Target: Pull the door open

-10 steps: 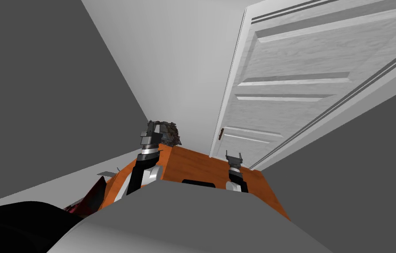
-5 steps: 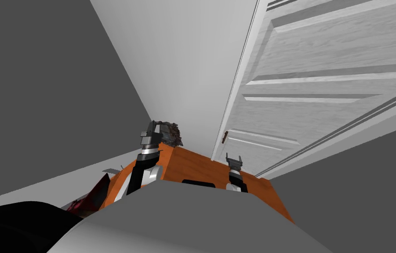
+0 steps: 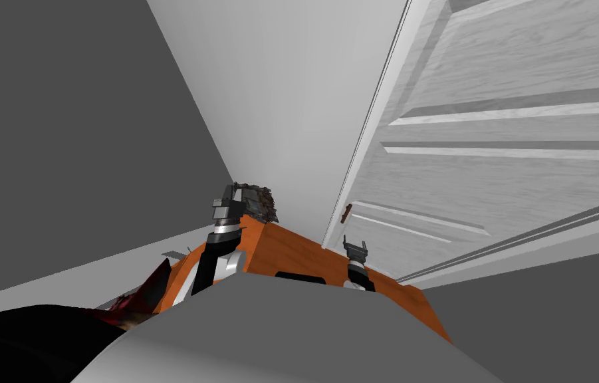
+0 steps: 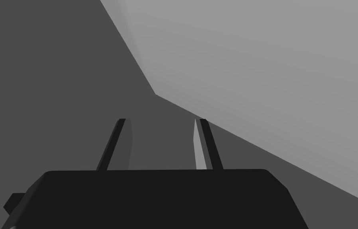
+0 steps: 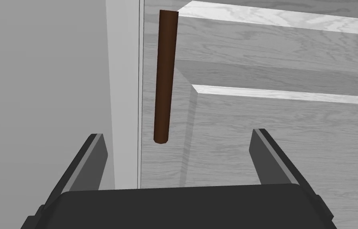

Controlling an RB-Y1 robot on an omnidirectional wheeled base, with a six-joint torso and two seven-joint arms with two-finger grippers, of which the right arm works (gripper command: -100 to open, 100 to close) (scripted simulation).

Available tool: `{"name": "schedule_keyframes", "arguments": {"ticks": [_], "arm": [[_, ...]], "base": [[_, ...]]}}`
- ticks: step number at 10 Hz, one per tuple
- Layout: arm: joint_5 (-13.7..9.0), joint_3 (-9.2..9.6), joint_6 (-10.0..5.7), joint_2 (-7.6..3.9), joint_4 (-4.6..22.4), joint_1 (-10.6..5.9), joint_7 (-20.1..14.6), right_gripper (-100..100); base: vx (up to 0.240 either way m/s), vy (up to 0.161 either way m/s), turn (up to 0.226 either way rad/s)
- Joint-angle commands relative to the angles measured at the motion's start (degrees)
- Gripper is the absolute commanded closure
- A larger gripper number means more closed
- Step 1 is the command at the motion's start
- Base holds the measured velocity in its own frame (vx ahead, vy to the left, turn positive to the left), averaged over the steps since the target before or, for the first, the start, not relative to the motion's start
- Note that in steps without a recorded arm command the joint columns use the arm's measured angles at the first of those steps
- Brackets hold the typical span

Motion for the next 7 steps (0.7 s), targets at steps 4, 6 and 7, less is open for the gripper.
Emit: {"name": "schedule_keyframes", "arguments": {"ticks": [4, 6, 7], "arm": [[-3.3, 1.39, -1.4, -0.87, 4.9, -1.21, -4.1, -100], [-4.6, 1.93, -1.89, -1.2, 6.7, -1.62, -5.6, -100], [-5.8, 2.39, -2.31, -1.49, 8.2, -1.96, -7.0, -100]], "base": [[0.121, -0.036, 0.096], [0.099, -0.04, 0.083], [0.132, -0.055, 0.112]]}}
